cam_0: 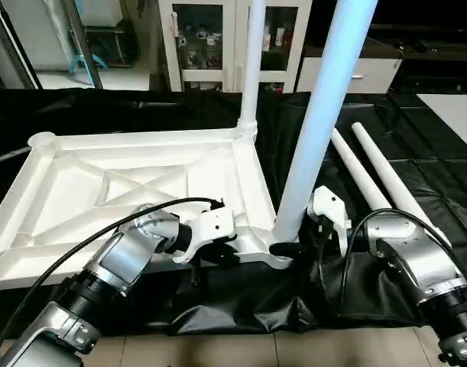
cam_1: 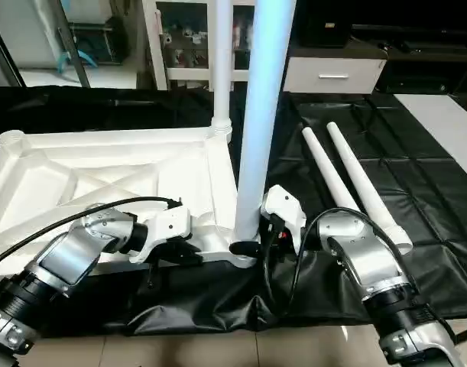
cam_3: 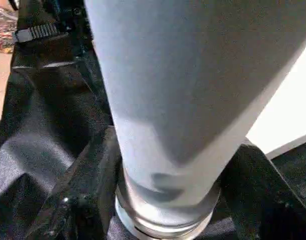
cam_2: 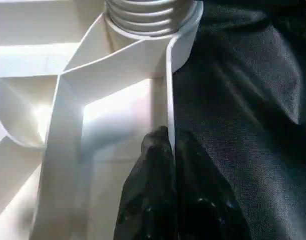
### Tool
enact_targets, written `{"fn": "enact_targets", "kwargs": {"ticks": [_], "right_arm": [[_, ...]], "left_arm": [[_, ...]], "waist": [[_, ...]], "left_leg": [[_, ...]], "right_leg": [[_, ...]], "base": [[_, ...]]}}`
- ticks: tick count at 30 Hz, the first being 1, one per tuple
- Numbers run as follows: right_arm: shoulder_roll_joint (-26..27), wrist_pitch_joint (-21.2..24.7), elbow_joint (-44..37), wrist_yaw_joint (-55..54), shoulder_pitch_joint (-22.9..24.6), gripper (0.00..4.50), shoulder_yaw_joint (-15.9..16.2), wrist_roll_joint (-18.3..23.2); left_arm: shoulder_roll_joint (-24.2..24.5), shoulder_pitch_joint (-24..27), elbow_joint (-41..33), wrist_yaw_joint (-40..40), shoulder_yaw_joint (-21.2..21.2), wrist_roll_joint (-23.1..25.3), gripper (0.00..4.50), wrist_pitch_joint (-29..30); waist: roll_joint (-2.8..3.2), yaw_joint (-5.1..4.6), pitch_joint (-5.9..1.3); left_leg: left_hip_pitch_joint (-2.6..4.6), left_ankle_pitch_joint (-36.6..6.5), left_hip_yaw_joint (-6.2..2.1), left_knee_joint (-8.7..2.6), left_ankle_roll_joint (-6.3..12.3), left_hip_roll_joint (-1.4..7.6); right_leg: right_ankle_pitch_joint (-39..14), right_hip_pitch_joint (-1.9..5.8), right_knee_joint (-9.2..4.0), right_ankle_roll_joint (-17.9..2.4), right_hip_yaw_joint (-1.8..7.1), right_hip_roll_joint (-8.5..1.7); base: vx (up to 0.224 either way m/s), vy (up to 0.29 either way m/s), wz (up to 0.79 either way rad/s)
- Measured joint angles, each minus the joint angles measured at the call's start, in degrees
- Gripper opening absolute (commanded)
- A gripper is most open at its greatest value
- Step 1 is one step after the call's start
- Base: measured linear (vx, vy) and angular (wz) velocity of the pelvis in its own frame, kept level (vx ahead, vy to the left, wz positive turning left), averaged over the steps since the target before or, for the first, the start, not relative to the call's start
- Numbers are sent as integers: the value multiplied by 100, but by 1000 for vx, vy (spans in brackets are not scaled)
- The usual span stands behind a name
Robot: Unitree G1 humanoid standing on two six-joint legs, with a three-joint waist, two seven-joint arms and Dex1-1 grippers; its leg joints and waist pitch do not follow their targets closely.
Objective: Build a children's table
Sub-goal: Rotate leg to tighten
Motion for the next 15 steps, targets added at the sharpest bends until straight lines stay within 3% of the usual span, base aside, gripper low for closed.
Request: {"fn": "enact_targets", "kwargs": {"ticks": [4,8,12,15], "right_arm": [[350,131,320,-605,-73,250,-218,-12],[861,285,689,-1644,-136,250,-601,5],[1424,380,1034,-2861,-327,249,-948,-28],[1940,294,1459,-4127,-634,249,-1105,-186]], "left_arm": [[-253,-39,267,410,193,34,0,93],[-678,-174,704,1094,428,54,0,239],[-1124,-412,1096,1807,576,96,0,510],[-1505,-662,1516,2526,756,147,0,727]], "waist": [[-4,-41,1],[-6,-181,7],[19,-329,20],[52,-440,40]], "left_leg": [[19,0,-1,17,0,-3],[24,0,-31,28,0,-12],[-27,-1,-153,32,1,-20],[-38,-1,-181,33,1,-24]], "right_leg": [[-16,8,-3,26,5,-1],[-22,15,-41,35,-22,-6],[-22,34,-188,34,-152,-11],[-24,33,-259,31,-197,-17]], "base": [[0,0,0],[-13,3,-2],[0,0,0],[0,0,0]]}}
